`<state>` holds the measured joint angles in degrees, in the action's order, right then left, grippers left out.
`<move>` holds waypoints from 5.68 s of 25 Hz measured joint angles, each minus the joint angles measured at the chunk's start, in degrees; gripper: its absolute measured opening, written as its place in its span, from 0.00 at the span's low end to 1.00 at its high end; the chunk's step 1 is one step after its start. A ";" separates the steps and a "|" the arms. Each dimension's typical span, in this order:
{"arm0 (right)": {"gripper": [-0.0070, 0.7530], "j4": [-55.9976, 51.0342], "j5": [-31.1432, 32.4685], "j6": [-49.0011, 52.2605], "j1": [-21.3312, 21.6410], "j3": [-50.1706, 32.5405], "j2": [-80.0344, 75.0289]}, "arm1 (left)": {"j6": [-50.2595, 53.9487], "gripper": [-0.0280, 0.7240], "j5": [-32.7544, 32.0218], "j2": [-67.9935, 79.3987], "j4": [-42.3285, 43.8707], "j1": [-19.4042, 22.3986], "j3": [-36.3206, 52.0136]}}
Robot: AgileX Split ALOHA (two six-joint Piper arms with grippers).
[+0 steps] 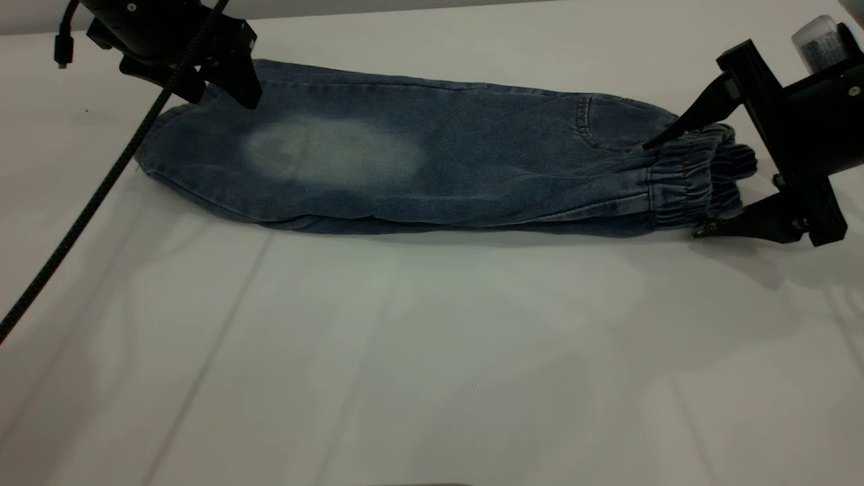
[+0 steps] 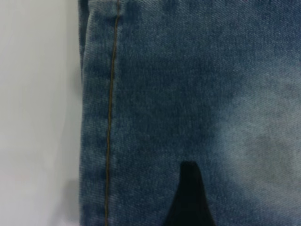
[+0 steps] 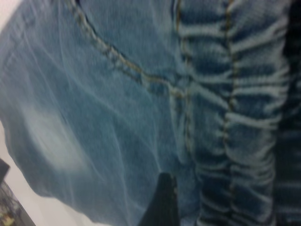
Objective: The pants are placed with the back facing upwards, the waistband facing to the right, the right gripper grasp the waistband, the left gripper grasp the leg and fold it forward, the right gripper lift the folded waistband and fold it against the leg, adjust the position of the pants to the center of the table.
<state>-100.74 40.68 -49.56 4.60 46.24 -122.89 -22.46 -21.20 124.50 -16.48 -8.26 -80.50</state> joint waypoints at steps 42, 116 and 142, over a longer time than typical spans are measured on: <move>0.10 1.34 20.90 -23.73 -0.02 0.20 18.45 | -2.33 0.71 11.80 6.61 -3.22 -34.00 -0.35; 0.82 12.05 -9.86 -16.79 -35.78 32.09 -2.68 | -2.47 0.70 -24.71 -36.43 -7.35 -9.14 0.31; 0.70 79.94 7.17 83.57 -42.09 64.32 -18.21 | -2.47 0.70 -27.26 -36.43 -7.56 -9.14 0.31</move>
<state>-20.80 47.85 34.01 -37.49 110.56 -141.10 -24.93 -48.45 88.07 -24.04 -17.40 -80.19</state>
